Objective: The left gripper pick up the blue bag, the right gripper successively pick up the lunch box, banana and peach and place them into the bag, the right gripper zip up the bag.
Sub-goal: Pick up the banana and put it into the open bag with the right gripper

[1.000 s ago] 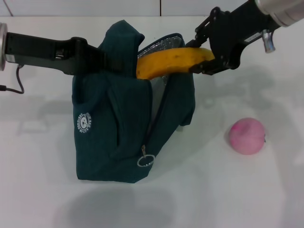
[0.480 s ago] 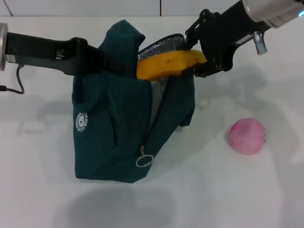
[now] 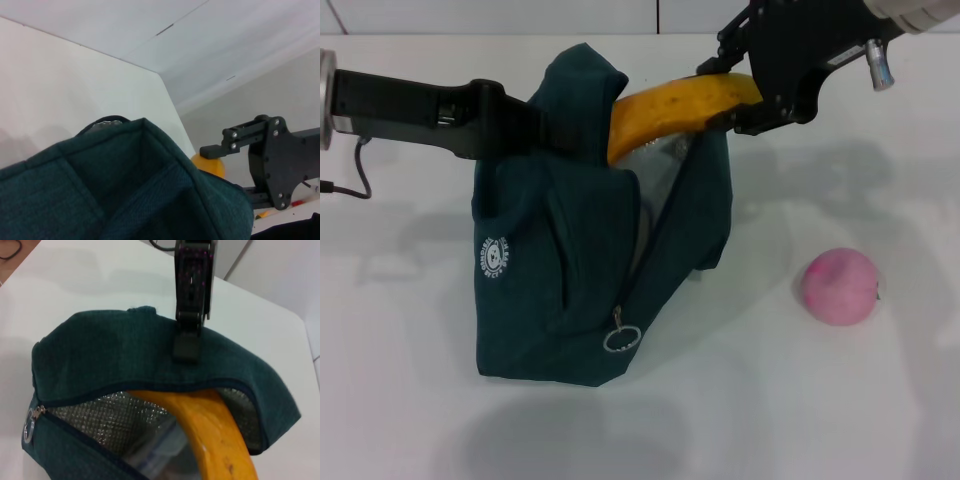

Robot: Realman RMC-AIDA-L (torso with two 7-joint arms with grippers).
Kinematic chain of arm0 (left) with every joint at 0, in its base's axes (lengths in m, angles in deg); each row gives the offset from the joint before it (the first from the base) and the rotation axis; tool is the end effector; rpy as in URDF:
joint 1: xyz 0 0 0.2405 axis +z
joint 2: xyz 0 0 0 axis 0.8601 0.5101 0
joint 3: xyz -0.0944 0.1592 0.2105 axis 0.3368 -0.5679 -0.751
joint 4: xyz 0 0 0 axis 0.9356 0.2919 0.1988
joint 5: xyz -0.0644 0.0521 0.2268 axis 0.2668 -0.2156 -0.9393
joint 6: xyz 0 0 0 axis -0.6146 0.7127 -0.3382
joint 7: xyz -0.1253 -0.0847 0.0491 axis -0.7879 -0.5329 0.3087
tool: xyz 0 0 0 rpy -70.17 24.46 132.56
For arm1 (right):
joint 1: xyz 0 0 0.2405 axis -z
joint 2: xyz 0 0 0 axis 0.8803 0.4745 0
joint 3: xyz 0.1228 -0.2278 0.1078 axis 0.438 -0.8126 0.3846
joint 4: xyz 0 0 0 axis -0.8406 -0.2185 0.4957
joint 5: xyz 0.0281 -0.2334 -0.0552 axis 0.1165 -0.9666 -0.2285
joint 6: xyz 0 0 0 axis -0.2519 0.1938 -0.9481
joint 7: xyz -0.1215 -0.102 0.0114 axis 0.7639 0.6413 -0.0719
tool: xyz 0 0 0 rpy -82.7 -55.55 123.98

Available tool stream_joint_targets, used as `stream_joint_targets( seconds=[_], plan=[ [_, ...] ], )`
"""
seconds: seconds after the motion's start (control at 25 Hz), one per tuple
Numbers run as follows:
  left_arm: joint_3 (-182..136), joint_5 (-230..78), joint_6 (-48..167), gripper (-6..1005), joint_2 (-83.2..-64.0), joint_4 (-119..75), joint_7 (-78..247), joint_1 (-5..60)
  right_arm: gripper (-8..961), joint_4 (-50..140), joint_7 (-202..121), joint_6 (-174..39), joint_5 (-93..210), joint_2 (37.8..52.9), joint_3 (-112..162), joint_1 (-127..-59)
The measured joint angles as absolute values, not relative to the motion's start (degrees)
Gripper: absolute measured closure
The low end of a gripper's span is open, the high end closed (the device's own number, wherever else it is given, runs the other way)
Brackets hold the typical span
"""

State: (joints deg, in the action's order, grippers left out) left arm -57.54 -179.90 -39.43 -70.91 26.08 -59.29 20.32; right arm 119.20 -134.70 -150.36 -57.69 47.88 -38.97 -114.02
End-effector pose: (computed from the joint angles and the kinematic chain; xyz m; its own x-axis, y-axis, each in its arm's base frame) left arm -0.2178 0.3995 0.0607 0.3356 0.9026 0.2697 0.8529 -0.4127 0.3198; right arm 0.0373 0.4381 0.0128 0.9021 0.3984 0.1661 0.4256 -0.8849 -0.1893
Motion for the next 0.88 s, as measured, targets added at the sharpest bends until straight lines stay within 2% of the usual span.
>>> stream_joint_targets(
  seconds=[0.88],
  plan=[
    [-57.51,-179.83,-39.28,961,-71.22,26.08,-58.87,19.85,440,119.43,-132.99,-148.5,-56.46,48.47,-46.53,-114.85]
  ],
)
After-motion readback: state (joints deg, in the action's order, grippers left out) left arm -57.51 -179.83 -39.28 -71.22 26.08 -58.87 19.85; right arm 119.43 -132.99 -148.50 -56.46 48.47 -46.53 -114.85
